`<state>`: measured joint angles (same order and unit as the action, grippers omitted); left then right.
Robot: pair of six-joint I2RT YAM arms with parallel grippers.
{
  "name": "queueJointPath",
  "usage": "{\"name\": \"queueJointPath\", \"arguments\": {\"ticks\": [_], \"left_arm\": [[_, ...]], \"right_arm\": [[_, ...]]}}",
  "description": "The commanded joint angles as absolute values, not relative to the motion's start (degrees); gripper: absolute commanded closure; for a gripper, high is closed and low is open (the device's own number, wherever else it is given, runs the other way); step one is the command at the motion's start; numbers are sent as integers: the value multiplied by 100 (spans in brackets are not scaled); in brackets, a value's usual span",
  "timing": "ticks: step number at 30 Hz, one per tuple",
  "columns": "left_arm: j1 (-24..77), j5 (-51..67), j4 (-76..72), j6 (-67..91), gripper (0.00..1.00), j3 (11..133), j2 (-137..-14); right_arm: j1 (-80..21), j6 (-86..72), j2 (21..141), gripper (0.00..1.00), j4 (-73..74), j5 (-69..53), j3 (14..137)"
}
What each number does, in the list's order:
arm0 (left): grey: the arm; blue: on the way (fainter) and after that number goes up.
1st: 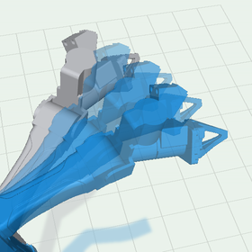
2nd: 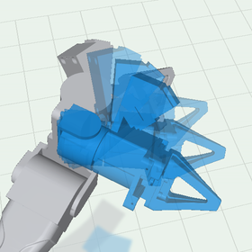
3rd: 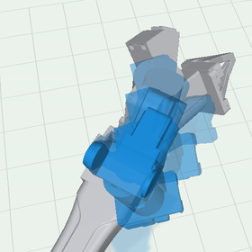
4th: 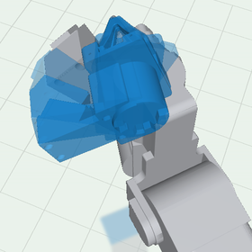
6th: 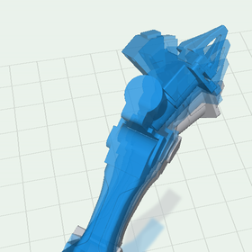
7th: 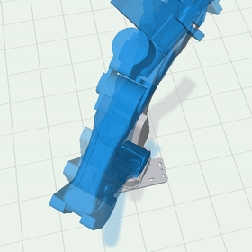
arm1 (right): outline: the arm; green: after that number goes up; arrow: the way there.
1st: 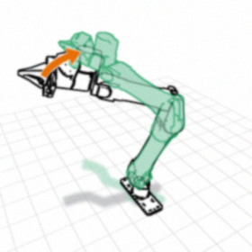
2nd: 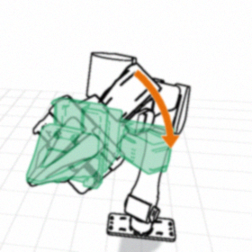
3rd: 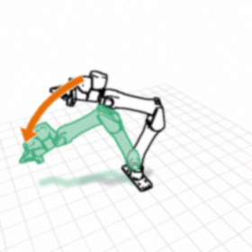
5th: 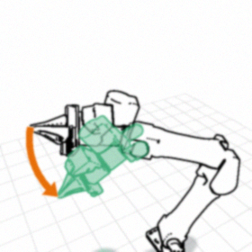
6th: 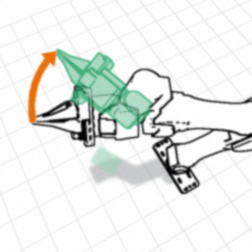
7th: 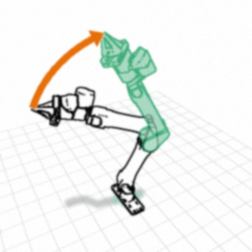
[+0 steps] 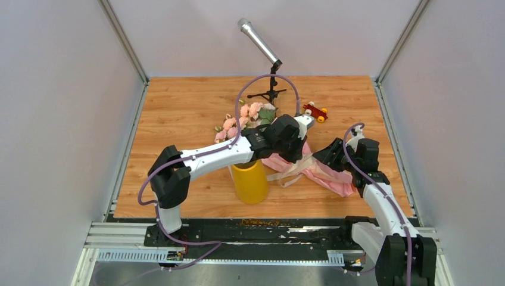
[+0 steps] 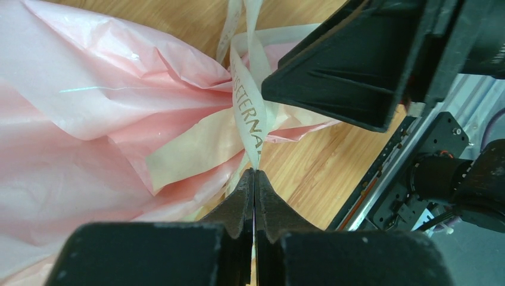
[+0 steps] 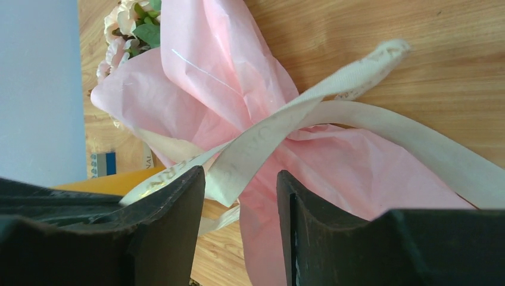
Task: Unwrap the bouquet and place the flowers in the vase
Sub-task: Untie the ribbon from the wrapping paper.
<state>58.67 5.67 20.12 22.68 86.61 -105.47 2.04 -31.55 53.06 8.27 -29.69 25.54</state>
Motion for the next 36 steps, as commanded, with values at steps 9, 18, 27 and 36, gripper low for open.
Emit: {"name": "queueJointPath", "arguments": {"ticks": [9, 18, 27, 36], "left_arm": [[5844, 651, 1987, 2213, 100, 8824, -10179], [5845, 930, 2109, 1935, 100, 9123, -10302], [5837, 1145, 2187, 1584, 100, 9251, -10248], [5842, 1721, 2197, 961, 100, 9050, -9856]], "right_arm": [[158, -3204, 5955, 60, 53, -2962, 2726], [149, -3285, 6126, 89, -246, -2939, 2793], [224, -3074, 6063, 100, 429, -2359, 3330], [848, -2968, 6448, 100, 644, -2318, 3823]]}}
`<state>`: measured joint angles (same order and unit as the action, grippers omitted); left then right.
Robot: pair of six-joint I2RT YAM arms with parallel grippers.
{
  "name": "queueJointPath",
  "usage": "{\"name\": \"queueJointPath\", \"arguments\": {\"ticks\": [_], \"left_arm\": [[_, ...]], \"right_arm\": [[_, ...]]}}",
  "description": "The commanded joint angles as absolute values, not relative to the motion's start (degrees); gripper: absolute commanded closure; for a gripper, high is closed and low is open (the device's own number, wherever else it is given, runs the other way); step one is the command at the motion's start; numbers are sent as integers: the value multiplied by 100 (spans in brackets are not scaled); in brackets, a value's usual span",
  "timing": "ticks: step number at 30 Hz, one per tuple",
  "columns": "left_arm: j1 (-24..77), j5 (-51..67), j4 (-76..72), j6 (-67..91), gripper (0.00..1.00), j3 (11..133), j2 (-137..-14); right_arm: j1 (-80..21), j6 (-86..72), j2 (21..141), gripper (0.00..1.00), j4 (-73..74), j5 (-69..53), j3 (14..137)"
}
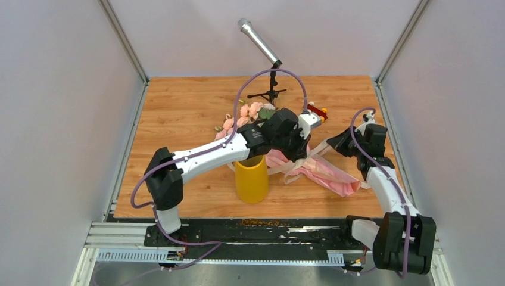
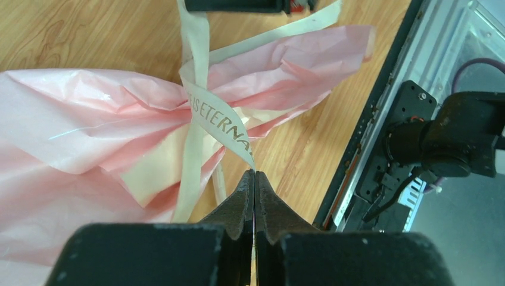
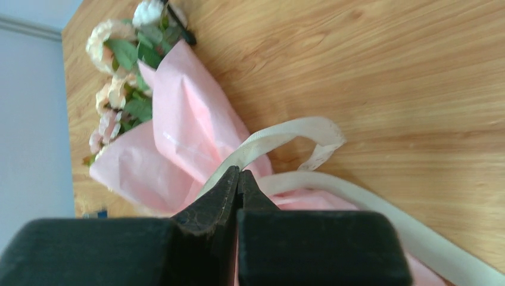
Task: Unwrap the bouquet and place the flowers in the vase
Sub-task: Untie the ribbon from the wrapping paper.
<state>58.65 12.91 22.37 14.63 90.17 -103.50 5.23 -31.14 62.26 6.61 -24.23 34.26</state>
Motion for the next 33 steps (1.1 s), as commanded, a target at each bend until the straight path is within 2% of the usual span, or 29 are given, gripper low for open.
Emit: {"name": "queueJointPath", "arguments": {"ticks": [1, 17, 24, 28, 29, 31, 32, 33], "left_arm": [[5839, 1828, 2197, 907, 100, 8988, -9781], [5909, 2930, 2622, -116, 100, 8476, -9238], [6157, 2960, 3209, -583, 100, 8626, -9181], [6242, 2956, 3401, -673, 100, 8640, -9030], [6250, 2963, 3454, -688, 97, 8646, -8968], [6283, 2970, 3494, -697, 84, 8642, -8867], [6293, 2970, 3484, -660, 69, 8636, -8795], [6297, 2971, 3451, -582, 63, 8637, -8766]], "right_arm": [[940, -2970, 6539, 100, 637, -2327, 3898], [1719, -3056, 8833, 97, 409, -2444, 5217], [1857, -2839, 9047, 88, 720, -2382, 5718], [1901, -2708, 8754, 73, 966, -2338, 5788], [1906, -2676, 8648, 67, 1051, -2330, 5777], [1905, -2619, 8343, 54, 1197, -2430, 5725], [1906, -2604, 8203, 49, 1268, -2514, 5674], [1898, -2602, 8054, 46, 1327, -2625, 5589]]}}
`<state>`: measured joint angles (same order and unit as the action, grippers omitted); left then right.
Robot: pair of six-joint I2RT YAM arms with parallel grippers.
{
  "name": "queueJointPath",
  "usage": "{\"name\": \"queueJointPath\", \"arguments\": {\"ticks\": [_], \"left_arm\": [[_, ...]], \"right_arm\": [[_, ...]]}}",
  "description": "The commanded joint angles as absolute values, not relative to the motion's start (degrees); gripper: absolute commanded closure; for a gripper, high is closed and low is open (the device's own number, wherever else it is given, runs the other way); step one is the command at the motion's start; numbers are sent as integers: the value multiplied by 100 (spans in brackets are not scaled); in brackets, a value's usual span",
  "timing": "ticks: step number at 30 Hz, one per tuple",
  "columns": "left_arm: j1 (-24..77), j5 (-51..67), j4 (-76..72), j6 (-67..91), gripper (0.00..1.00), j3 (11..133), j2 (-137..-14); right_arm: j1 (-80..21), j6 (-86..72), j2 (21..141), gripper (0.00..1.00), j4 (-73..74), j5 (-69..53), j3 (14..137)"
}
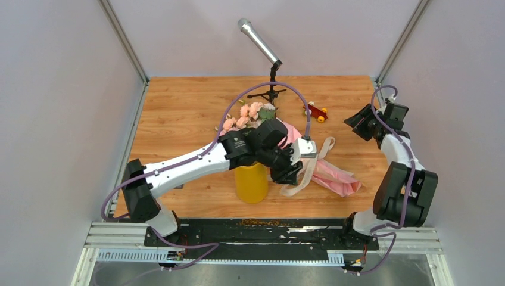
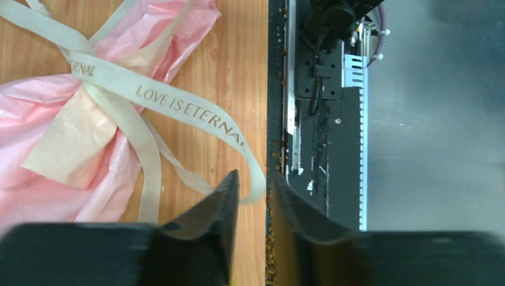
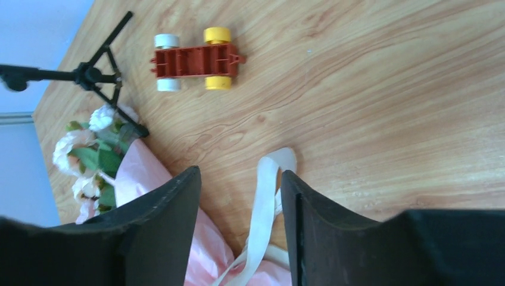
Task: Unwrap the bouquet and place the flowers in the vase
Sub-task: Untie the ribbon from the wrapping paper.
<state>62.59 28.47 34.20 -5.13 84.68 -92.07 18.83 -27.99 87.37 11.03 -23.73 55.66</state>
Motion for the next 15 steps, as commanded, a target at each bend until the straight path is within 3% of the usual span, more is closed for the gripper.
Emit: {"name": "queueJointPath", "arguments": {"ticks": [1, 3, 7, 15], "left_arm": [[6300, 2971, 3392, -520, 53, 8651, -8720], [6310, 2999, 3290, -331, 40, 8744, -8708], [6311, 2816, 3177, 187, 28, 9194, -8907], [6324, 1613, 3221, 1445, 23, 9933, -9967]], "right_arm": [[1886, -2606, 7899, 44, 1361, -2733, 5484], [1854, -2677, 7575, 41, 1414, -2935, 5159], [1621, -2867, 6945, 40, 1463, -3167, 4555], [1089, -3347, 5734, 42, 1512, -2543, 3484]]}}
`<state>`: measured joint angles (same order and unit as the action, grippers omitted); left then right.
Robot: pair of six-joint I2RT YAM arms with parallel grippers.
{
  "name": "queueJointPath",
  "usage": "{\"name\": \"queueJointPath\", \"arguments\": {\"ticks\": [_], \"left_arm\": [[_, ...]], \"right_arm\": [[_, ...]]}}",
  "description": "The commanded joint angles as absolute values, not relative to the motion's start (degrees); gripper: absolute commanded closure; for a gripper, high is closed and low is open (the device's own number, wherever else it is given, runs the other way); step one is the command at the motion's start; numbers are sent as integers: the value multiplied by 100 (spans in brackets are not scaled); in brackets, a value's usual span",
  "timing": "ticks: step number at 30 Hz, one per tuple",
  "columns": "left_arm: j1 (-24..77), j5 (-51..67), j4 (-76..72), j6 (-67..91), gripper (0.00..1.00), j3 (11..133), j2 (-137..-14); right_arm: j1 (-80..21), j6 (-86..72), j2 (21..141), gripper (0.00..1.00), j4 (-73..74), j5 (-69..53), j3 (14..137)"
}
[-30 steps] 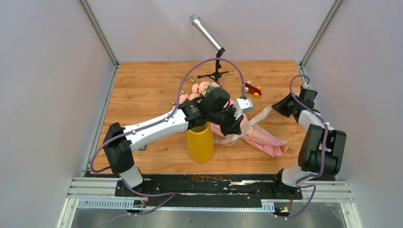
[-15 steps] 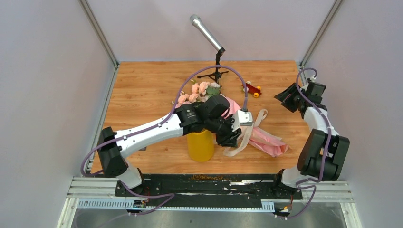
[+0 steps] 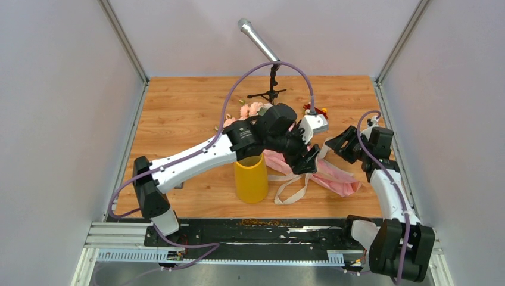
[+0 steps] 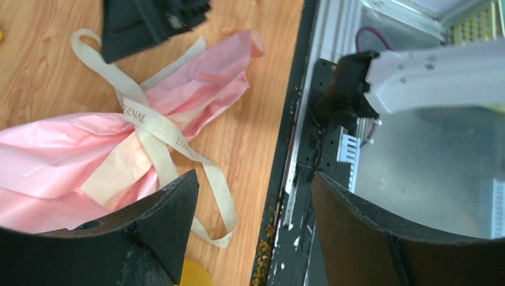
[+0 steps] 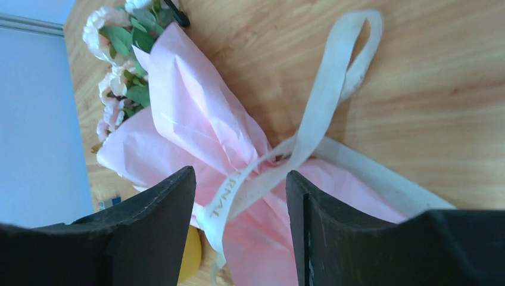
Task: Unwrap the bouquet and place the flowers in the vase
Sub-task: Untie the ribbon from the wrapping paper.
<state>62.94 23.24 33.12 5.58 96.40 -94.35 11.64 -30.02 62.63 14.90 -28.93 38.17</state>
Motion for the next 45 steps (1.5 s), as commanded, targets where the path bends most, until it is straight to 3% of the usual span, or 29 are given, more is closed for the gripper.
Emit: {"name": "queueJointPath", "arguments": {"ticks": [1, 10, 15, 16, 30, 39, 45], "left_arm": [[6322, 1567, 3169, 1535, 23, 9963, -10149], [6332, 596, 3456, 1859, 24, 10847, -11522], [6334, 268, 3948, 1736, 29, 11470, -12150], [6328, 39, 4056, 1690, 34, 11498, -12271], [6329, 18, 3915, 1788, 40, 11476, -12678], [6331, -163, 3872, 1752, 64, 11327, -12430], [6333, 198, 3445, 1634, 80, 10732, -11732]], "right_arm": [[1090, -3405, 5605, 43, 1549, -2443, 3408], [1206, -3498, 4862, 43, 1905, -1496, 3242], [1307, -3459, 4631, 43, 2003, -1350, 3160], [1318, -3424, 4580, 43, 2002, -1305, 3129], [1345, -3328, 4382, 44, 2071, -1345, 2956], [1344, -3299, 4294, 44, 2065, -1466, 2893], [1342, -3102, 4580, 42, 1659, -2647, 2913]]}}
